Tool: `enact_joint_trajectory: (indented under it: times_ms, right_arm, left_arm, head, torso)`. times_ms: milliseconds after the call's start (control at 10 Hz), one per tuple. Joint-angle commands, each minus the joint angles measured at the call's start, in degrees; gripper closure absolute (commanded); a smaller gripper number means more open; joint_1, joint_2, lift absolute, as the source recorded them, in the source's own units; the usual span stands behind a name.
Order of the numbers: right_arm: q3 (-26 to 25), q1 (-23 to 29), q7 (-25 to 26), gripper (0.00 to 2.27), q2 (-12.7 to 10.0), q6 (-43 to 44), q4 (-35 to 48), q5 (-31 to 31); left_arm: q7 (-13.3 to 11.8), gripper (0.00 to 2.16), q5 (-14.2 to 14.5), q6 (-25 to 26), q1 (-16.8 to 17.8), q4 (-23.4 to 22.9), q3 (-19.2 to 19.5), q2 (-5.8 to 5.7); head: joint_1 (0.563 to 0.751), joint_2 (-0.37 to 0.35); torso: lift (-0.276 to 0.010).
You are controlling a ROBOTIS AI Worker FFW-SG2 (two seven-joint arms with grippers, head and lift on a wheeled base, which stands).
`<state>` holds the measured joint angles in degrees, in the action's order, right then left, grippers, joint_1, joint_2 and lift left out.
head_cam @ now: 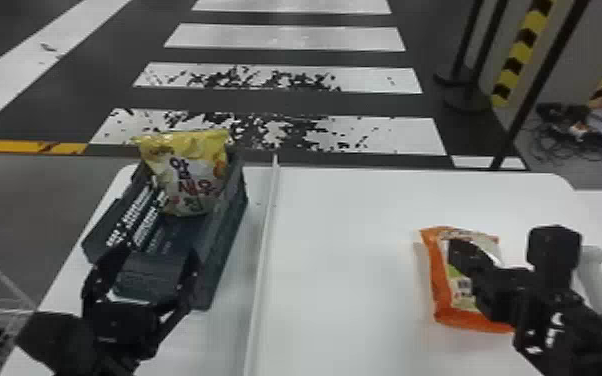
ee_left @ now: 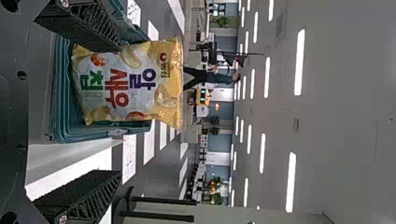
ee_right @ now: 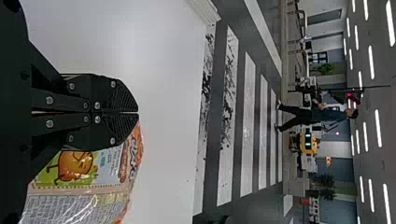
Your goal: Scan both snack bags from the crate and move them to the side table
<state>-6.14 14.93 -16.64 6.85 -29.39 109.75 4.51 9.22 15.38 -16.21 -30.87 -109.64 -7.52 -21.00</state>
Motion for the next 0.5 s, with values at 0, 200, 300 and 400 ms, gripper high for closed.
enact_joint_trajectory:
  times_ms: [0, 200, 300, 400]
  right_arm:
    - [-0.81, 1.06, -0.24, 2.19, 0.0, 1.3, 0.03, 0.33]
    - [-1.07, 1.24, -0.24, 2.19, 0.0, 2.01, -1.03, 0.33]
    - [-0.98, 1.24, -0.24, 2.19, 0.0, 3.24, -2.17, 0.33]
    - [-1.07, 0.89, -0.24, 2.19, 0.0, 4.12, -3.49, 0.33]
  left_arm:
    - [0.0, 0.06, 0.0, 0.0, 0.02, 0.13, -0.04, 0.08]
    - [-0.08, 0.06, 0.0, 0.0, 0.11, 0.22, -0.04, 0.17]
    - [-0.08, 0.06, 0.0, 0.0, 0.11, 0.22, -0.04, 0.17]
    - [-0.08, 0.06, 0.0, 0.0, 0.11, 0.22, -0.04, 0.17]
  head:
    - [0.695, -0.005]
    - [0.695, -0.019]
    - [0.695, -0.021]
    - [0.695, -0.023]
  torso:
    - [-0.099]
    - [-0.099]
    - [-0.099]
    - [-0.099]
